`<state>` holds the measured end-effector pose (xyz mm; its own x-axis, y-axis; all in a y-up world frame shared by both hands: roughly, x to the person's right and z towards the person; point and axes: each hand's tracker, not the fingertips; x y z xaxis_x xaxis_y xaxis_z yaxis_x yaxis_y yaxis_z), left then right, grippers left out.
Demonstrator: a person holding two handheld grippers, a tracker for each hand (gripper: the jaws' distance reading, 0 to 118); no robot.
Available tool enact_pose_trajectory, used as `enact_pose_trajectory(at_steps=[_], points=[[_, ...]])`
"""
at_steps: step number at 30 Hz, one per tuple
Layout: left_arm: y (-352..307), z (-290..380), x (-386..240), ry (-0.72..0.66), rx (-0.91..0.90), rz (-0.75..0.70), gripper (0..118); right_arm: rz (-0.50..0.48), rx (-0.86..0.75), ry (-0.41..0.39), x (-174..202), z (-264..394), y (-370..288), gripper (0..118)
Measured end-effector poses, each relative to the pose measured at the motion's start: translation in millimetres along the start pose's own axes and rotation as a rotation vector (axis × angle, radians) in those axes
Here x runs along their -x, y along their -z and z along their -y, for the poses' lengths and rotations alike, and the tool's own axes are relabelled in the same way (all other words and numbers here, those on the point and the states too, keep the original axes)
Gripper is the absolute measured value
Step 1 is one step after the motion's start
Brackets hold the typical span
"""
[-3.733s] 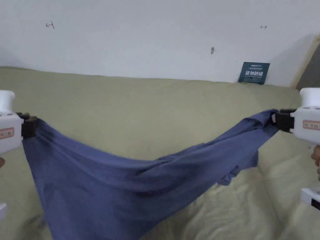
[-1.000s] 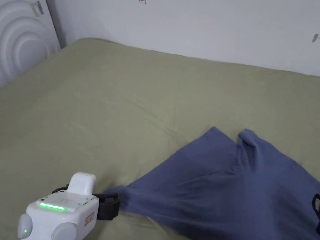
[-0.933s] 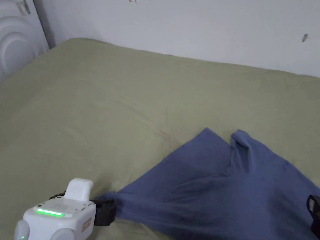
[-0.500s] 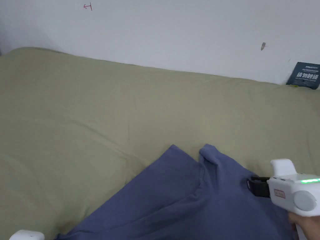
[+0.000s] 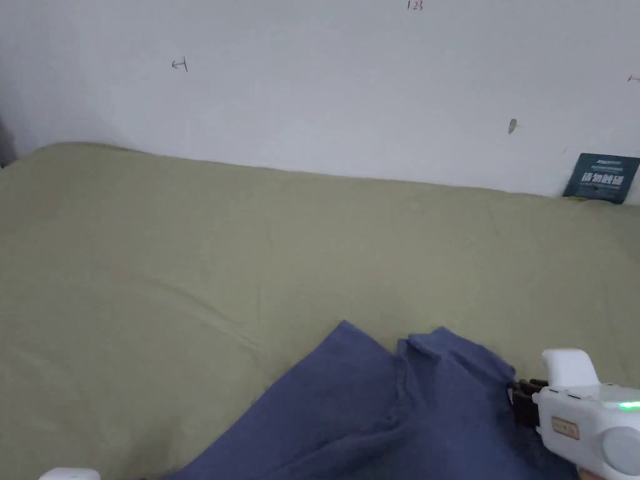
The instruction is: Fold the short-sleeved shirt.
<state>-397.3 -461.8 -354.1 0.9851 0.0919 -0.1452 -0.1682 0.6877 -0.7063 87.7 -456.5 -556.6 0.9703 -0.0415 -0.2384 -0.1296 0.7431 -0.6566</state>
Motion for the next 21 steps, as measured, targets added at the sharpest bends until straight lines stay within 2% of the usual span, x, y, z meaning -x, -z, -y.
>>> enact_pose_trajectory(at_steps=[3,6,9,14,21], points=[[-6.1,-29.7,0.9,-0.012,-0.031,0.008,5,0.002,-0.084,0.010,-7.5,-20.5,-56.3,5],[-18.4,-76.1,-2.5,-0.042,-0.121,0.089,5,0.007,-0.171,0.012,-19.4,-62.4,-116.9,5],[-44.4,-133.5,-18.2,0.000,-0.229,0.073,5,0.012,-0.282,0.050,-40.3,-112.7,-176.6,5],[-93.8,-239.4,-54.3,0.008,-0.354,0.103,5,0.100,-0.491,-0.007,-60.8,-193.6,-272.8,5],[-165.7,-372.5,-95.8,0.081,-0.546,0.050,5,0.148,-0.672,0.000,-83.6,-283.9,-362.1,5]])
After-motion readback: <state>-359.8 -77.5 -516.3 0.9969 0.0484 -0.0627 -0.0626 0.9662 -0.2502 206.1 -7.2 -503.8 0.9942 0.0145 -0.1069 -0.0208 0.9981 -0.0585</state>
